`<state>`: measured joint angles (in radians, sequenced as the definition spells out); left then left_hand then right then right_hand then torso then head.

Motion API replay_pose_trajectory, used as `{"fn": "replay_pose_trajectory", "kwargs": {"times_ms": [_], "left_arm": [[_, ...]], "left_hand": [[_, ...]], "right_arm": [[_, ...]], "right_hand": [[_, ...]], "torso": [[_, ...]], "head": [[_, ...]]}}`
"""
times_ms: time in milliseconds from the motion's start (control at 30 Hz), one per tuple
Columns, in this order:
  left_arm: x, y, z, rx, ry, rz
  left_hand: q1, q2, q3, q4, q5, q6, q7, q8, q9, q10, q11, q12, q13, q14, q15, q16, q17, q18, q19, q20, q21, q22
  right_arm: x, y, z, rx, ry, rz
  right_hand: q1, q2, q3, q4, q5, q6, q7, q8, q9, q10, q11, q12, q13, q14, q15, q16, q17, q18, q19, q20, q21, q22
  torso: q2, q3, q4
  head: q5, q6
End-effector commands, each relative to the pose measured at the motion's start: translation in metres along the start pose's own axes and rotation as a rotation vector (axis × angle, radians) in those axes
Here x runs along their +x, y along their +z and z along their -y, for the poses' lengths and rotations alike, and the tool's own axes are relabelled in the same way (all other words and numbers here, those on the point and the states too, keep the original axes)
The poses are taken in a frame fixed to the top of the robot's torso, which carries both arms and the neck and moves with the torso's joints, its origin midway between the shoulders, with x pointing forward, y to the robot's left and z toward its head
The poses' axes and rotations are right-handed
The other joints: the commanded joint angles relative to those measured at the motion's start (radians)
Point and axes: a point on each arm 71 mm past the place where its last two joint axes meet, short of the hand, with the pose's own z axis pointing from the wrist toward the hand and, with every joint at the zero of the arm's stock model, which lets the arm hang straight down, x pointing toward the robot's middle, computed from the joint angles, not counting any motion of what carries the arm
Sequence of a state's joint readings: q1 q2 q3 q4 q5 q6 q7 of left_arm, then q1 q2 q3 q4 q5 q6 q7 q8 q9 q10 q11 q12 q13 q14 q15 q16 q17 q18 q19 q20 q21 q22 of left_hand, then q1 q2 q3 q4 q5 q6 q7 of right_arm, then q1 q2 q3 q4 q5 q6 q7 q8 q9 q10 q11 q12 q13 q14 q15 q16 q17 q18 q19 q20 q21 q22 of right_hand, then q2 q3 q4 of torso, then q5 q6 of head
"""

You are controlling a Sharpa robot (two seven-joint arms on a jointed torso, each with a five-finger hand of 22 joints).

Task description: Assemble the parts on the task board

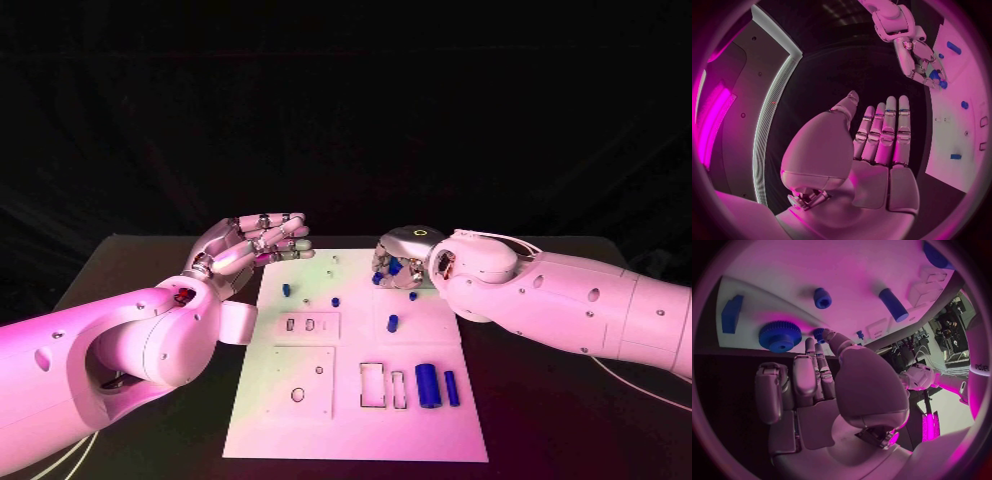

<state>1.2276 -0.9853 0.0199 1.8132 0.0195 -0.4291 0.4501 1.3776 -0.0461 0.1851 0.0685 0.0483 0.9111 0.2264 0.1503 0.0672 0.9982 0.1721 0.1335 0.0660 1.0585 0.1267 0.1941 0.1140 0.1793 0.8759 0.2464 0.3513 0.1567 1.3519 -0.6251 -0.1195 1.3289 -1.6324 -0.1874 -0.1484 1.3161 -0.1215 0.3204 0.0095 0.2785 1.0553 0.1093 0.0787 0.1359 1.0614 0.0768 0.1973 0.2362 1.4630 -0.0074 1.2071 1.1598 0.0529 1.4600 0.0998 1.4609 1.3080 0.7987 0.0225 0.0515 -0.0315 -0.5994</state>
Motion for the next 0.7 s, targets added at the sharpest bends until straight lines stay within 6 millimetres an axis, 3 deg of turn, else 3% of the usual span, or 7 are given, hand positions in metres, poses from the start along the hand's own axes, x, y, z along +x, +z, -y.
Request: {"fn": "replay_pose_trajectory", "kwargs": {"times_ms": [33,467,700], "left_arm": [[0.0030,0.0002,0.0017,0.009,-0.011,-0.025],[0.0025,0.0005,0.0028,0.010,-0.013,-0.025],[0.0025,0.0007,0.0030,0.008,-0.014,-0.026]], "left_hand": [[0.000,0.008,-0.001,-0.004,0.003,0.007,0.003,-0.003,-0.002,0.003,0.004,-0.004,-0.001,0.006,0.003,-0.002,0.000,0.005,0.009,-0.001,0.006,0.001],[0.000,0.010,0.000,-0.004,0.003,0.007,0.004,-0.004,-0.002,0.003,0.005,-0.005,-0.001,0.007,0.002,-0.003,0.000,0.005,0.010,-0.002,0.006,0.001],[0.000,0.010,0.000,-0.004,0.003,0.007,0.004,-0.004,-0.002,0.003,0.005,-0.005,-0.001,0.007,0.002,-0.003,0.000,0.005,0.010,-0.002,0.006,0.001]], "right_arm": [[0.0011,0.0018,-0.0007,0.003,-0.017,-0.015],[0.0017,0.0049,-0.0051,-0.002,-0.016,-0.025],[0.0021,0.0057,-0.0051,0.003,-0.016,-0.030]], "right_hand": [[-0.001,-0.005,0.003,0.003,-0.004,-0.005,-0.001,-0.003,0.002,0.005,-0.001,0.004,0.001,0.051,0.001,0.002,-0.002,-0.016,0.017,0.000,0.003,0.091],[0.002,0.006,0.017,0.012,-0.003,0.014,0.009,0.005,0.009,0.026,-0.009,0.012,0.005,0.048,-0.004,0.014,0.005,-0.019,0.021,-0.003,0.012,0.106],[0.023,0.023,0.037,0.008,0.001,0.052,0.010,0.024,0.021,0.054,-0.014,0.020,0.008,0.048,-0.009,0.028,0.016,-0.024,0.034,-0.007,0.028,0.132]], "torso": [[0.003,0.0013,0.0016],[0.006,0.0028,0.0004],[0.007,0.0033,0.0008]], "head": [[0.001,0.000],[0.001,-0.001],[0.001,-0.002]]}}
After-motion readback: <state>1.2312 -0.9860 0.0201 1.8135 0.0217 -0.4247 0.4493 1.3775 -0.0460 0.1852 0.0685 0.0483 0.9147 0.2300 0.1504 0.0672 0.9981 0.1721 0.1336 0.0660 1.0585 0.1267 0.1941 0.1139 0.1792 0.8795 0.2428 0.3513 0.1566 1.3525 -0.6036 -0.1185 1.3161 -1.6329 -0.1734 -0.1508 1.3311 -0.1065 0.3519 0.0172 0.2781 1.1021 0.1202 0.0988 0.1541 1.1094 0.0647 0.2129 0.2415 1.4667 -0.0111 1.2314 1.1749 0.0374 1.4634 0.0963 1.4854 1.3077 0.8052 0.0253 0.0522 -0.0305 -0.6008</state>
